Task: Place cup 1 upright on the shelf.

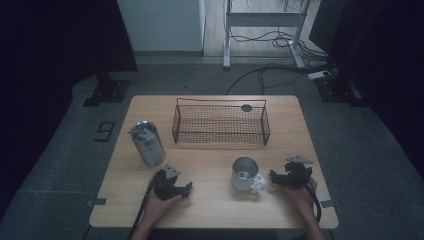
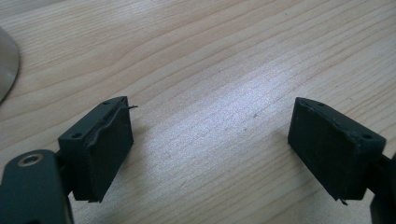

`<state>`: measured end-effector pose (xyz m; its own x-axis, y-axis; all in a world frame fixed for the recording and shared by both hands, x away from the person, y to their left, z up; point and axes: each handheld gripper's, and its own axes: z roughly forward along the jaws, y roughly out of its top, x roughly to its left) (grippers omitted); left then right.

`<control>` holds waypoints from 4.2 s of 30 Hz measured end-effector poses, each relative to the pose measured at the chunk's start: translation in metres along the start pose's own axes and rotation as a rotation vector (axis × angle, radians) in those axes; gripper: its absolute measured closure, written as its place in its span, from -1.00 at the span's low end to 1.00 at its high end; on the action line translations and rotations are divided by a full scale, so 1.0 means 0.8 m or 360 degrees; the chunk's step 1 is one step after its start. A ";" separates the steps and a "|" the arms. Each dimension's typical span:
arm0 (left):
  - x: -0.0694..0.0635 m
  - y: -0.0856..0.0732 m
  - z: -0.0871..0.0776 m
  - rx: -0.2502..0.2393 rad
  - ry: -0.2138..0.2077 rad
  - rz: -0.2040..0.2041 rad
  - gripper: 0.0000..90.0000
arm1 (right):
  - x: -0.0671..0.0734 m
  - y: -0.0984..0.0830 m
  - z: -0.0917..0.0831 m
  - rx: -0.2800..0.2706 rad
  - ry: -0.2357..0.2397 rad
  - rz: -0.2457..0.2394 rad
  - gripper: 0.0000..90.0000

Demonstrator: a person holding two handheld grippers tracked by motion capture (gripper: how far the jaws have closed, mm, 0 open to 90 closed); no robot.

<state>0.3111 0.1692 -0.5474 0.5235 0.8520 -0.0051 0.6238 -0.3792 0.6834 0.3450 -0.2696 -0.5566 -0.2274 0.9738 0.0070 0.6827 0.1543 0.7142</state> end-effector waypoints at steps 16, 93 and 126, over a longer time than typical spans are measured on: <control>0.000 0.000 0.000 0.0000 0.0000 0.0001 -0.69 | -0.001 0.000 0.000 -0.0002 -0.0010 0.0014 -1.00; 0.105 0.000 -0.122 -0.0425 0.0062 -0.0342 -0.67 | -0.001 0.001 0.000 -0.0028 -0.0008 0.0020 -0.88; 0.148 0.012 -0.106 -0.0434 0.0211 -0.0426 -0.81 | -0.002 0.000 -0.001 -0.0038 -0.0026 0.0036 -0.82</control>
<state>0.3302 0.2971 -0.4796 0.2731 0.9535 -0.1273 0.5416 -0.0430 0.8395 0.3449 -0.2712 -0.5557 -0.2005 0.9796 0.0118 0.6706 0.1285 0.7306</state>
